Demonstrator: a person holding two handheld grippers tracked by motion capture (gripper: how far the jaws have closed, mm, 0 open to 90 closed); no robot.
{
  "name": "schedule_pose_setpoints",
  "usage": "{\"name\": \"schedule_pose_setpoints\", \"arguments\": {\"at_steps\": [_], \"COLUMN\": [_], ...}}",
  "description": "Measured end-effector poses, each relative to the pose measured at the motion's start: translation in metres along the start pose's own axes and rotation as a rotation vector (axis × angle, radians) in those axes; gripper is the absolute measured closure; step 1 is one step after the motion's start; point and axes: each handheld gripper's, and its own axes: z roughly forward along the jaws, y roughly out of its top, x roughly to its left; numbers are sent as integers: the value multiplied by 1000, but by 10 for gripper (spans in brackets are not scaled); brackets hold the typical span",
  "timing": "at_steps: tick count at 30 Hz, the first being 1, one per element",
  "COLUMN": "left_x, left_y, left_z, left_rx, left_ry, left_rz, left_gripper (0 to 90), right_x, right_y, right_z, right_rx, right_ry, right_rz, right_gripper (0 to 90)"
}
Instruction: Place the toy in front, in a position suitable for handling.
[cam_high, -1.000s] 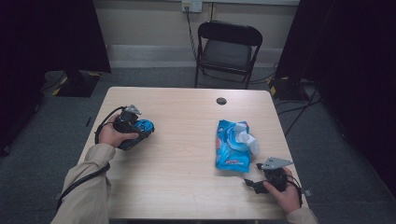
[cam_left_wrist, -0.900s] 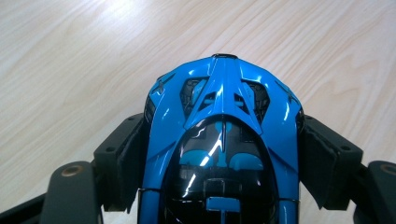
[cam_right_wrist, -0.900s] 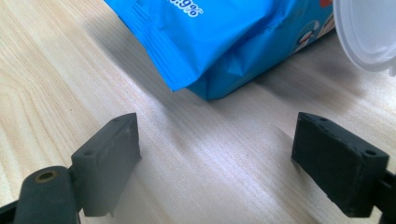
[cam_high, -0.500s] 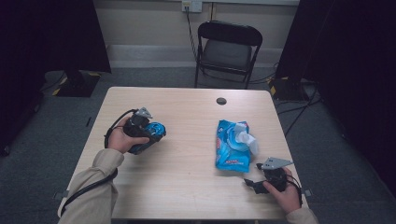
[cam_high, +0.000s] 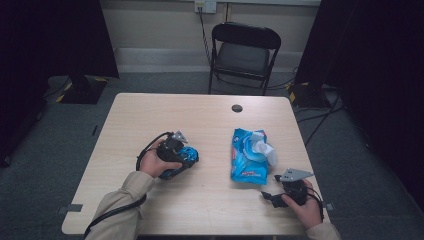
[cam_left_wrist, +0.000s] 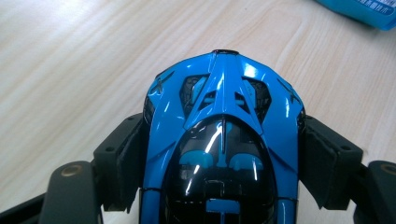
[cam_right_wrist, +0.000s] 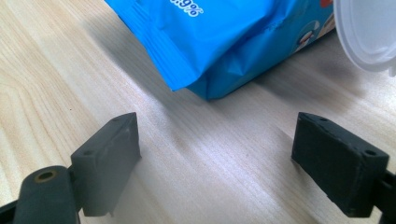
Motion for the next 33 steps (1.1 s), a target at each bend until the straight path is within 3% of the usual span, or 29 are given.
{"name": "schedule_pose_setpoints", "arguments": {"at_steps": [3, 10, 13, 19, 26, 33], "left_x": [-3, -8, -10, -10, -10, -11], "left_y": [1, 1, 0, -1, 1, 7], "left_z": [8, 13, 17, 20, 22, 15], "left_rx": [26, 17, 24, 54, 53, 55], "left_ry": [23, 73, 91, 104, 106, 111], "left_rz": [5, -17, -8, -5, -14, 35], "left_gripper": [246, 245, 245, 244, 241, 210], "right_x": [0, 0, 0, 0, 0, 0], "right_y": [0, 0, 0, 0, 0, 0], "right_z": [0, 0, 0, 0, 0, 0], "right_rx": [0, 0, 0, 0, 0, -1], "right_ry": [0, 0, 0, 0, 1, 1], "right_rz": [0, 0, 0, 0, -3, -3], "right_gripper": [141, 141, 141, 141, 141, 141]}}
